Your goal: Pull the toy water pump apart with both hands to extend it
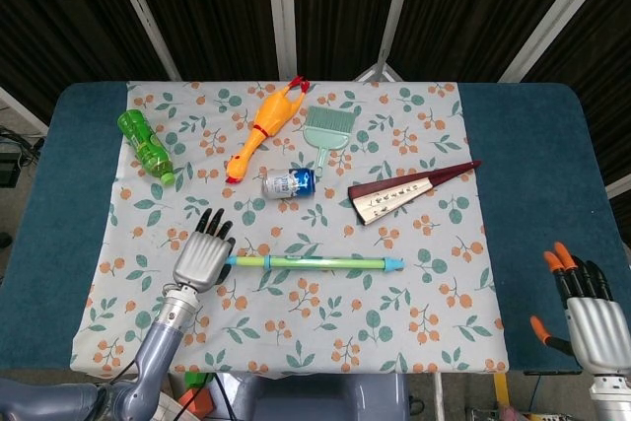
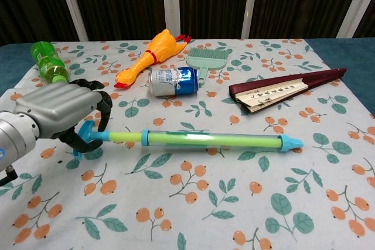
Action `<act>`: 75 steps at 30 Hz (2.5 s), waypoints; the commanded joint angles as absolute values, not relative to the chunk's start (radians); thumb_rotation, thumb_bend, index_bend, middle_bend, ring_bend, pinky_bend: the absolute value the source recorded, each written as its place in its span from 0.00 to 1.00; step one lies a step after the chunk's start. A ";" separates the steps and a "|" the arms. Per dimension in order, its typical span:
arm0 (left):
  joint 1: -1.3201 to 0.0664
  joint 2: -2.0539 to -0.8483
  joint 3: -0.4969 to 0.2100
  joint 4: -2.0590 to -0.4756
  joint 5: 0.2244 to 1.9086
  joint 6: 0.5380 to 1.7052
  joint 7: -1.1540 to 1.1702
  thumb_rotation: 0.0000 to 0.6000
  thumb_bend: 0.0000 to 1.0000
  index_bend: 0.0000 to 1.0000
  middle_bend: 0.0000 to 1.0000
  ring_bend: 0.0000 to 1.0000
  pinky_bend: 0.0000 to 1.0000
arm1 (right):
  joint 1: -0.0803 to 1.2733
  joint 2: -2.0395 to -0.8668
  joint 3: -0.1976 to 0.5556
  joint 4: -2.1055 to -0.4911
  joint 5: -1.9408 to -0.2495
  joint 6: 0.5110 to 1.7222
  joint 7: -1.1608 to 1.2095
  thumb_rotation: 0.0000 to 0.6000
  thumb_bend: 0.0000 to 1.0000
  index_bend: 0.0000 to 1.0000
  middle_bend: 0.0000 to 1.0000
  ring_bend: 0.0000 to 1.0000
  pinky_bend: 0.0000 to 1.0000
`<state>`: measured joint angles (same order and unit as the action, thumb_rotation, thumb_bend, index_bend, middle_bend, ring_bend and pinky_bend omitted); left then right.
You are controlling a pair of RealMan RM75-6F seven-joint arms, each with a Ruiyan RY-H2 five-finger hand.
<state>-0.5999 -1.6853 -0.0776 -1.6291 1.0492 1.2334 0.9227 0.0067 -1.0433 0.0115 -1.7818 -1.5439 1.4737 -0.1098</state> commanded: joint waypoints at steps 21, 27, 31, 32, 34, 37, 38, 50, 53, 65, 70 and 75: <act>-0.605 -1.627 -0.065 -1.673 1.068 1.221 0.901 1.00 0.52 0.59 0.19 0.00 0.02 | 0.329 -1.355 0.148 -2.065 -1.107 1.169 -0.608 1.00 0.31 0.12 0.00 0.00 0.00; -0.604 -1.604 -0.069 -1.679 1.066 1.214 0.873 1.00 0.52 0.59 0.19 0.00 0.02 | 0.391 -1.501 0.160 -2.031 -1.006 1.199 -0.710 1.00 0.31 0.17 0.02 0.00 0.00; -0.600 -1.592 -0.069 -1.680 1.069 1.209 0.844 1.00 0.52 0.59 0.19 0.00 0.02 | 0.427 -1.583 0.174 -1.980 -0.981 1.224 -0.752 1.00 0.31 0.20 0.03 0.00 0.00; -0.599 -1.589 -0.069 -1.679 1.070 1.208 0.839 1.00 0.52 0.59 0.19 0.00 0.02 | 0.434 -1.598 0.179 -1.969 -0.972 1.229 -0.760 1.00 0.31 0.20 0.03 0.00 0.00; -0.597 -1.581 -0.066 -1.678 1.073 1.205 0.829 1.00 0.52 0.59 0.19 0.00 0.02 | 0.450 -1.630 0.193 -1.943 -0.951 1.241 -0.777 1.00 0.31 0.20 0.03 0.00 0.00; -0.596 -1.571 -0.065 -1.675 1.076 1.199 0.813 1.00 0.52 0.60 0.19 0.00 0.02 | 0.475 -1.666 0.213 -1.904 -0.921 1.259 -0.805 1.00 0.31 0.20 0.03 0.00 0.00; -0.596 -1.568 -0.065 -1.675 1.077 1.197 0.808 1.00 0.52 0.60 0.19 0.00 0.02 | 0.482 -1.674 0.219 -1.893 -0.911 1.266 -0.813 1.00 0.31 0.20 0.03 0.00 0.00; -0.596 -1.533 -0.050 -1.697 1.114 1.185 0.775 1.00 0.52 0.61 0.20 0.00 0.02 | 0.511 -1.691 0.217 -1.818 -0.833 1.315 -0.848 1.00 0.31 0.17 0.03 0.00 0.00; -0.596 -1.528 -0.047 -1.705 1.122 1.185 0.774 1.00 0.52 0.61 0.20 0.00 0.02 | 0.510 -1.692 0.210 -1.811 -0.823 1.317 -0.841 1.00 0.31 0.17 0.03 0.00 0.00; -0.597 -1.518 -0.040 -1.723 1.125 1.183 0.787 1.00 0.52 0.62 0.20 0.00 0.02 | 0.522 -1.699 0.200 -1.786 -0.810 1.317 -0.803 1.00 0.31 0.24 0.03 0.00 0.00; -0.595 -1.512 -0.034 -1.728 1.130 1.180 0.785 1.00 0.52 0.62 0.20 0.00 0.02 | 0.530 -1.711 0.198 -1.765 -0.805 1.305 -0.784 1.00 0.31 0.24 0.03 0.00 0.00; -0.595 -1.496 -0.039 -1.735 1.129 1.182 0.781 1.00 0.52 0.63 0.20 0.00 0.02 | 0.542 -1.738 0.206 -1.725 -0.787 1.287 -0.761 1.00 0.31 0.24 0.03 0.00 0.00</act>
<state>-0.5948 -1.4973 -0.0382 -1.7345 1.1293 1.1822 0.7813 0.5384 -1.7310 0.2030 -1.7342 -0.7919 1.2923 -0.7679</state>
